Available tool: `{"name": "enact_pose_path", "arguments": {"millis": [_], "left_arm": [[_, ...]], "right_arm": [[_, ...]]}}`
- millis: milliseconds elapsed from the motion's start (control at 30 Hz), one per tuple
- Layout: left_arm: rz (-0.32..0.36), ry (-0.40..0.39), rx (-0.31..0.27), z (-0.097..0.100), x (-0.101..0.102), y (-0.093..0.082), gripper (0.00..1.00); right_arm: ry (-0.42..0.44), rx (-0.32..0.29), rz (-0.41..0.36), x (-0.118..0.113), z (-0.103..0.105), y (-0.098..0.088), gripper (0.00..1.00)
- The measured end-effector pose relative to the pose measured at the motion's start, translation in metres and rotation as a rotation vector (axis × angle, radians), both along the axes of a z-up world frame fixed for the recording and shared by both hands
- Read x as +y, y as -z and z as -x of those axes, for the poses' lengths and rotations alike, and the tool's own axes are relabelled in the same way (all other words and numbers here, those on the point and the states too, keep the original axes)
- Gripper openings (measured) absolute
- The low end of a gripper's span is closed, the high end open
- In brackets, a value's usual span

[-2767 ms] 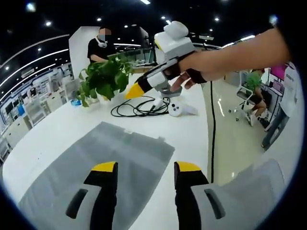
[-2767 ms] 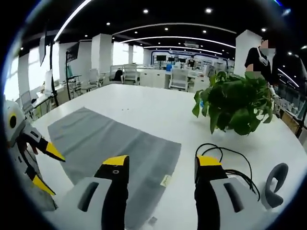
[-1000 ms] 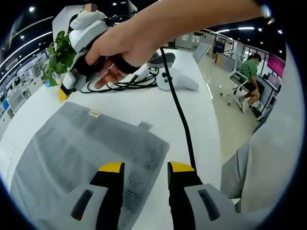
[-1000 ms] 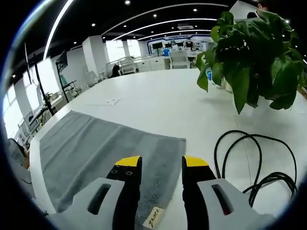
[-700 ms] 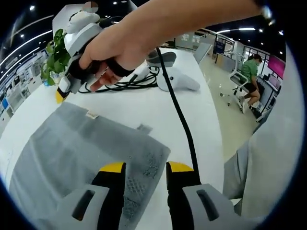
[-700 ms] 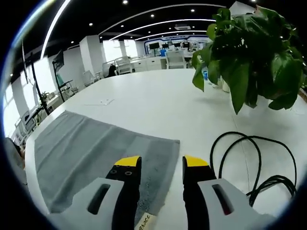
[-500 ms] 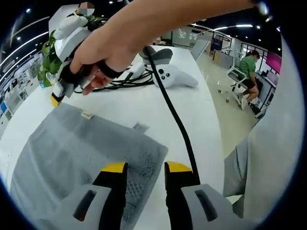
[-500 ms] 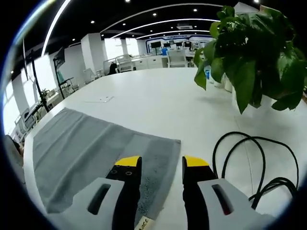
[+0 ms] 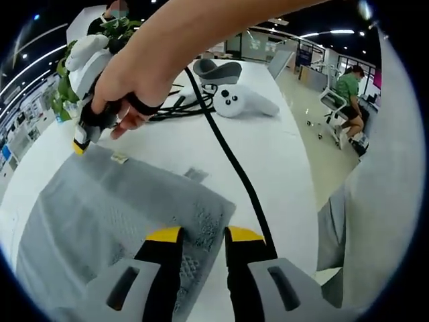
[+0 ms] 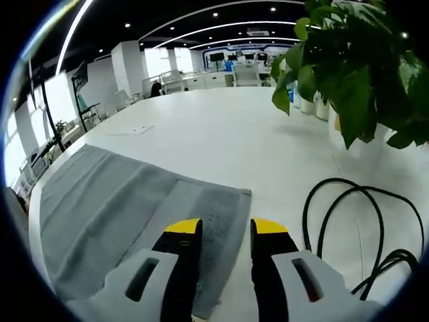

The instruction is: Fold the towel on the table until its edges align and the towel forms a compact rectangular stack.

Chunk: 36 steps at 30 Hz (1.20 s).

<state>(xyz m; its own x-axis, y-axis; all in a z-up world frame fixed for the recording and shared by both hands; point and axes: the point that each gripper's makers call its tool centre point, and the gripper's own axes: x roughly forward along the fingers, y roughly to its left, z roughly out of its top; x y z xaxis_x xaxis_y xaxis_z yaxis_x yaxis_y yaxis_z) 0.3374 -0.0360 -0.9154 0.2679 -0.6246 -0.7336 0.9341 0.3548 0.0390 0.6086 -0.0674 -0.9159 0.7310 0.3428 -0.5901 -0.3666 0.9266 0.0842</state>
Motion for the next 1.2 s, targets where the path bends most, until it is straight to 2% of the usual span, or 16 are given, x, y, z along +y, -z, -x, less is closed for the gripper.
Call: {"name": "enact_pose_path", "arguments": {"millis": [200, 467, 567, 633, 800, 933, 1000, 1033, 1200], "left_arm": [[-0.004, 0.002, 0.0, -0.001, 0.0, 0.001, 0.23], [-0.012, 0.002, -0.005, -0.006, 0.001, 0.002, 0.14], [-0.015, -0.006, -0.009, -0.007, 0.002, 0.002, 0.09], [-0.024, -0.007, -0.025, -0.01, 0.004, 0.002, 0.05], [-0.007, -0.029, 0.022, -0.011, 0.006, 0.001, 0.04], [0.039, -0.047, 0.007, -0.013, 0.007, -0.014, 0.03], [0.068, -0.051, 0.015, -0.014, 0.009, -0.023, 0.03], [0.071, -0.052, 0.02, -0.014, 0.01, -0.024, 0.03], [0.146, -0.097, 0.009, -0.024, 0.024, -0.053, 0.03]], "right_arm": [[-0.047, -0.041, 0.045, 0.005, -0.005, -0.007, 0.24], [-0.088, -0.034, 0.045, 0.009, -0.011, -0.005, 0.16], [-0.099, -0.025, 0.034, 0.013, -0.01, -0.006, 0.08], [-0.106, -0.015, 0.036, 0.016, -0.01, -0.005, 0.06], [-0.071, 0.018, 0.015, 0.012, -0.008, -0.008, 0.04], [-0.058, 0.001, -0.01, 0.011, -0.003, -0.026, 0.03], [-0.055, -0.016, -0.025, 0.011, -0.006, -0.033, 0.03], [-0.051, -0.017, -0.024, 0.012, -0.005, -0.037, 0.03], [-0.032, -0.032, -0.005, 0.017, 0.0, -0.057, 0.03]]}}
